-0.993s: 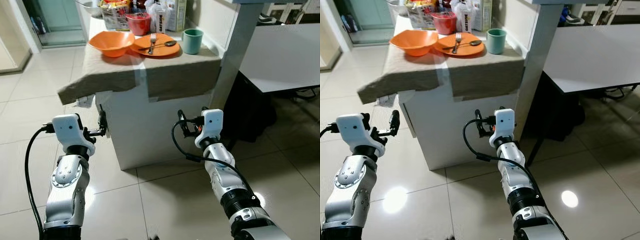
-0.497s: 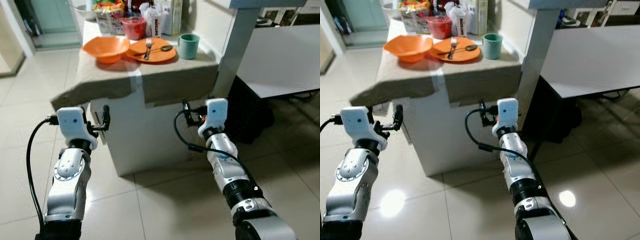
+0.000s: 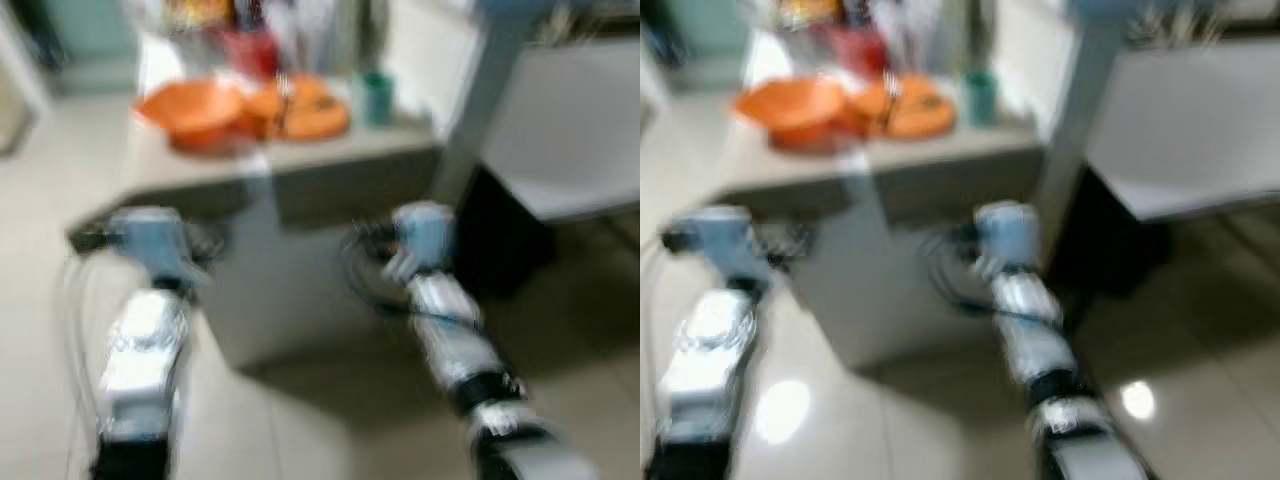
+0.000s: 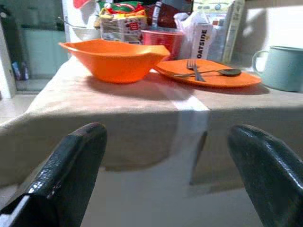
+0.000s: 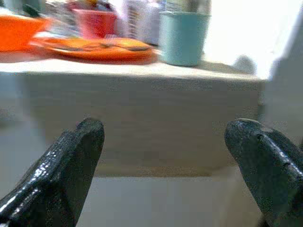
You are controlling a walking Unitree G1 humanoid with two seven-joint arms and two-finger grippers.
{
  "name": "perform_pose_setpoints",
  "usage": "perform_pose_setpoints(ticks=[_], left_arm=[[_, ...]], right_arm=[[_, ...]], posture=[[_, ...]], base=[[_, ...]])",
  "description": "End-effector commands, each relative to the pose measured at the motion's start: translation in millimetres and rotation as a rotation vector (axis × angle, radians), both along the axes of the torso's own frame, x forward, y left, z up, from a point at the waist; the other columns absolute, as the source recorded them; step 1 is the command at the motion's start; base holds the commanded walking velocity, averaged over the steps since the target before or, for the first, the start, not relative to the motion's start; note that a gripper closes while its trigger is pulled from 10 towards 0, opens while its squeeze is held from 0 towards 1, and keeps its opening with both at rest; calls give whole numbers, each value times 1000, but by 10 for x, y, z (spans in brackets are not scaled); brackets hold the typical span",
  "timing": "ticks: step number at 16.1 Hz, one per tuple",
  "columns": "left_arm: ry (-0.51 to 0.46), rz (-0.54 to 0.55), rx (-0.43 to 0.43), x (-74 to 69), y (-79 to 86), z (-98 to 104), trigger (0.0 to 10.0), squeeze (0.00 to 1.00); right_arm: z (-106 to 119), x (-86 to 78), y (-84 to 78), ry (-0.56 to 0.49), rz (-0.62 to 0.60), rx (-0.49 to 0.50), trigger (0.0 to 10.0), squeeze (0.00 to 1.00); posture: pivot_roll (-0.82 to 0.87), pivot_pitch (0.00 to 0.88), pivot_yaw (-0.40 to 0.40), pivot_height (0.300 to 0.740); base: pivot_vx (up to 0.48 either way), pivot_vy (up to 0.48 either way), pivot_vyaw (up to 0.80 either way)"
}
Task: Setting the table
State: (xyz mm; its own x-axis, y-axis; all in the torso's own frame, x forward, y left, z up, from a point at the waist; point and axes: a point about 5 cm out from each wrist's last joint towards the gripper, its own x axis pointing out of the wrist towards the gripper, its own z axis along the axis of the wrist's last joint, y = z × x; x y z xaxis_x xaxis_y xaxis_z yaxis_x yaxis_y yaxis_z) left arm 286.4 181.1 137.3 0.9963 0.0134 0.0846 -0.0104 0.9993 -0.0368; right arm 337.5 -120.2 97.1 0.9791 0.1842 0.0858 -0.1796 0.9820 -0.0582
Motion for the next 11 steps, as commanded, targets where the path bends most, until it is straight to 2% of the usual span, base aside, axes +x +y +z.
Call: perform_pose_setpoints(ticks=[1, 6, 11], left_arm=[[-20, 45, 34, -15, 144, 53, 10000, 0], [-24, 35, 31, 18, 126, 88, 10000, 0], [-32, 5, 93, 72, 100, 170, 10000, 0]], right_arm=[[115, 35, 222, -39, 62, 14, 10000, 0], [147, 32, 255, -58, 76, 10, 10000, 0], [222, 40, 282, -94, 90, -1, 10000, 0]], posture=[[1, 0, 16, 740], [-2, 0, 19, 740], [-6, 0, 26, 740]], base=[[442, 0, 0], [442, 0, 0], [445, 0, 0]])
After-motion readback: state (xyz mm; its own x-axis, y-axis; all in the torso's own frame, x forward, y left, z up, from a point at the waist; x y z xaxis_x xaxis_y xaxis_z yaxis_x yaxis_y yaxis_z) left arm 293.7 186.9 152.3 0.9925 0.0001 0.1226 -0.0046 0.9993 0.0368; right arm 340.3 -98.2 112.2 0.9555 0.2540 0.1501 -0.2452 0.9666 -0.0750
